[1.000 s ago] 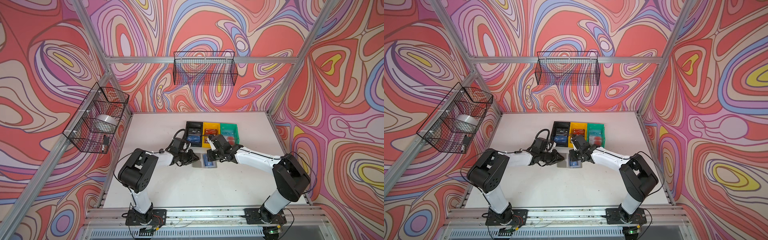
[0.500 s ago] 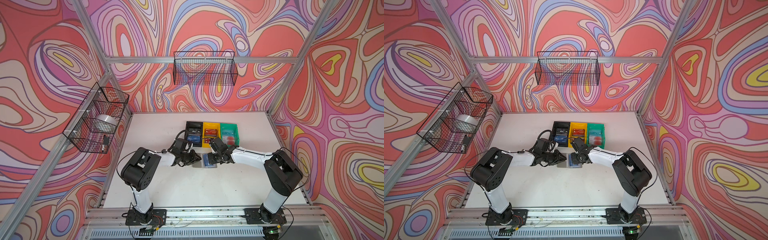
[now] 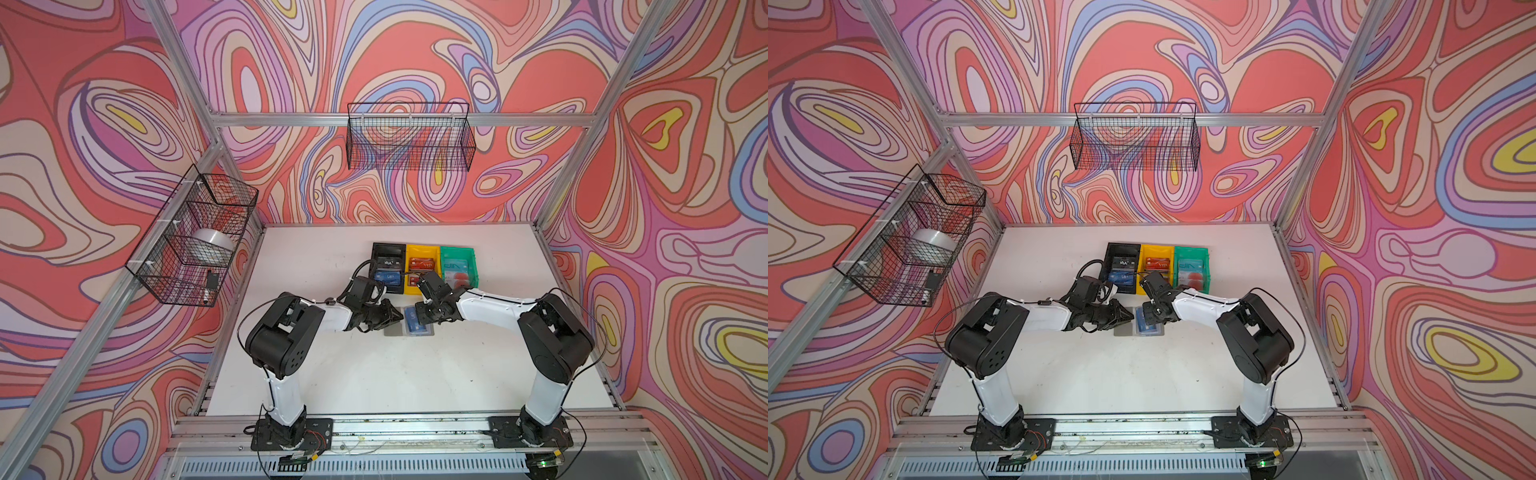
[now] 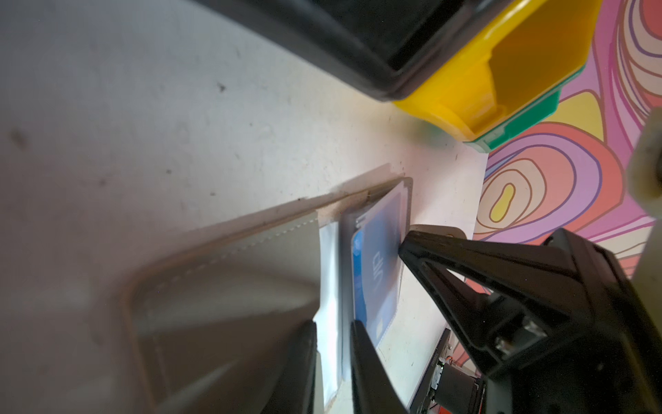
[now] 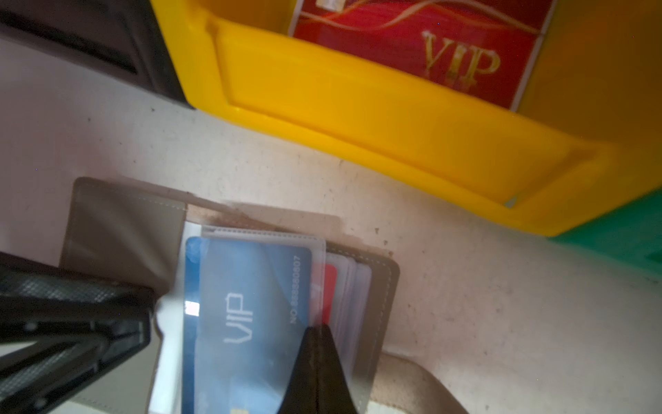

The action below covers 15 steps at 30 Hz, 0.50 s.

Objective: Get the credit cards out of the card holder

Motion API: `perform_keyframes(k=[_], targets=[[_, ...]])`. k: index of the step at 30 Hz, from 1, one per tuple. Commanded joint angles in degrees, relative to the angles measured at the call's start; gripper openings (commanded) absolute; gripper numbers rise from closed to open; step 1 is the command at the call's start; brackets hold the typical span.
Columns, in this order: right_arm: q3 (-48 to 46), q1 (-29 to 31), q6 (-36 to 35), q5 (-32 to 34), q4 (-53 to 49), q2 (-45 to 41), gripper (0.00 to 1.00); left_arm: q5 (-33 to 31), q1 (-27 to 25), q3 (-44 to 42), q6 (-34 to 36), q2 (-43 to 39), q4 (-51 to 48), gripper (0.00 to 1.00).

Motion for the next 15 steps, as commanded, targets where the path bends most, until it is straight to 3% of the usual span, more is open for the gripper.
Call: perform_keyframes(k=[1,15], targets=[[1.3,-0.2,-0.8,0.0,-1.4,2.6,0.01,0.5,-0.2,1.4,-0.7,1.2,0.9,0.21],[-0.8,-0.2,-0.4,-1.3,-1.5,1.2,0.01,0.5,-0.2,1.0,-1.7,1.9,3.2,0.22]])
